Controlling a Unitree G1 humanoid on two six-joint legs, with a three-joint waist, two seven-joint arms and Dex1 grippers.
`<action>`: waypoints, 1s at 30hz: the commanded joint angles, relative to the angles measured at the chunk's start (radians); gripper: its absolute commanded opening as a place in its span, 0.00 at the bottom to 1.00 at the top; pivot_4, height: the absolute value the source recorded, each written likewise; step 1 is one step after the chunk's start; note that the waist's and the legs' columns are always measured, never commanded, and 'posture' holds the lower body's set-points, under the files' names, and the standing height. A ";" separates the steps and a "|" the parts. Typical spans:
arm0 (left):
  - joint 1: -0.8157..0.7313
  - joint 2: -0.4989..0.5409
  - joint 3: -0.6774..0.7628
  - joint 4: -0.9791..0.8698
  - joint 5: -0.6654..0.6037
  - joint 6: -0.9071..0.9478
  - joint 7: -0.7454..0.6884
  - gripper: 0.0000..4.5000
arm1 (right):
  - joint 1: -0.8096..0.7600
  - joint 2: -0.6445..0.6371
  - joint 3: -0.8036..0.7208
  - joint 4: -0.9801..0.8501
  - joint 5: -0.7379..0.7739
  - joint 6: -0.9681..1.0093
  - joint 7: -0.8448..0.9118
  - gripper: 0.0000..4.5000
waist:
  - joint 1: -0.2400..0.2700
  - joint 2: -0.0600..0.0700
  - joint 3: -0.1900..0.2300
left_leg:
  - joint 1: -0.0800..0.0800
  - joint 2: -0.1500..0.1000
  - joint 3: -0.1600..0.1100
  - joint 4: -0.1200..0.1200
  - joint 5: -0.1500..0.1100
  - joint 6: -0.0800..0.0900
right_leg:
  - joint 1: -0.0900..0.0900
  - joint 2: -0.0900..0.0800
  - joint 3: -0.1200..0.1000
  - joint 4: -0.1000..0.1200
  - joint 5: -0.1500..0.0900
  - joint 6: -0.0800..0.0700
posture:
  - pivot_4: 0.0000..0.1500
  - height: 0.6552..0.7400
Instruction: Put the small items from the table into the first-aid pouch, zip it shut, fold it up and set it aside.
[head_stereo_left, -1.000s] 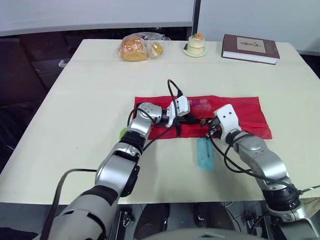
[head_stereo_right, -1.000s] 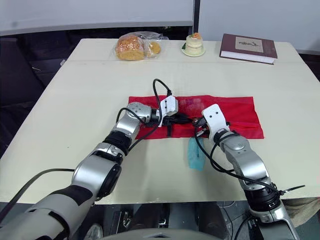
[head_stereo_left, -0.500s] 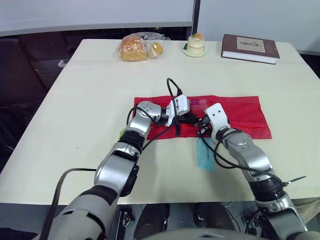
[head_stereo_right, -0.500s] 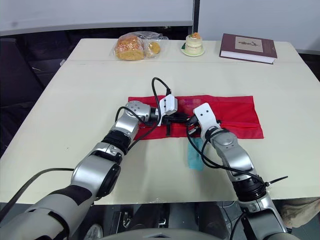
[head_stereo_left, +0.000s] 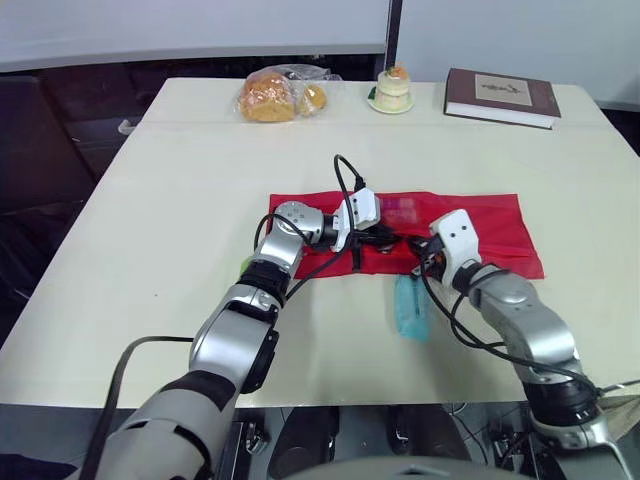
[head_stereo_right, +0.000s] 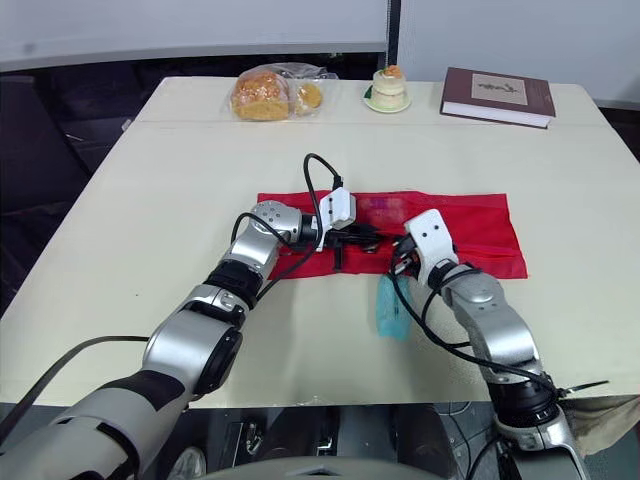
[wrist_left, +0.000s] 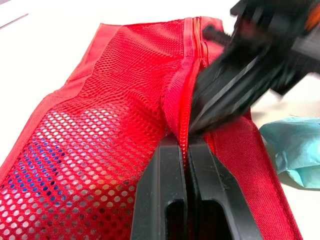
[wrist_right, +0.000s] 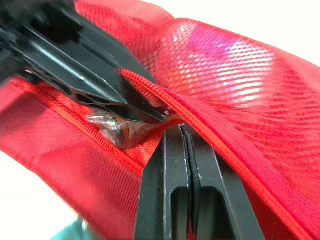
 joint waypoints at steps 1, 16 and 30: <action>-0.024 -0.007 0.010 -0.002 -0.015 -0.013 0.002 0.00 | 0.014 -0.010 0.000 -0.095 0.064 0.036 0.047 0.00 | 0.000 0.000 0.000 | 0.000 0.000 0.000 0.000 0.000 0.000 | 0.000 0.000 0.000 0.000 0.000 0.000 | 1.00 0.87; -0.019 -0.007 0.011 -0.010 -0.019 -0.004 -0.005 0.00 | -0.069 0.062 0.070 0.110 -0.005 -0.049 -0.013 0.00 | 0.000 0.000 0.000 | 0.000 0.000 0.000 0.000 0.000 0.000 | 0.000 0.000 0.000 0.000 0.000 0.000 | 1.00 0.87; 0.007 -0.013 0.002 -0.042 -0.018 0.018 -0.040 0.00 | -0.117 0.135 -0.006 0.222 -0.060 -0.145 -0.152 0.00 | 0.000 0.000 0.000 | 0.000 0.000 0.000 0.000 0.000 0.000 | 0.000 0.000 0.000 0.000 0.000 0.000 | 1.00 0.87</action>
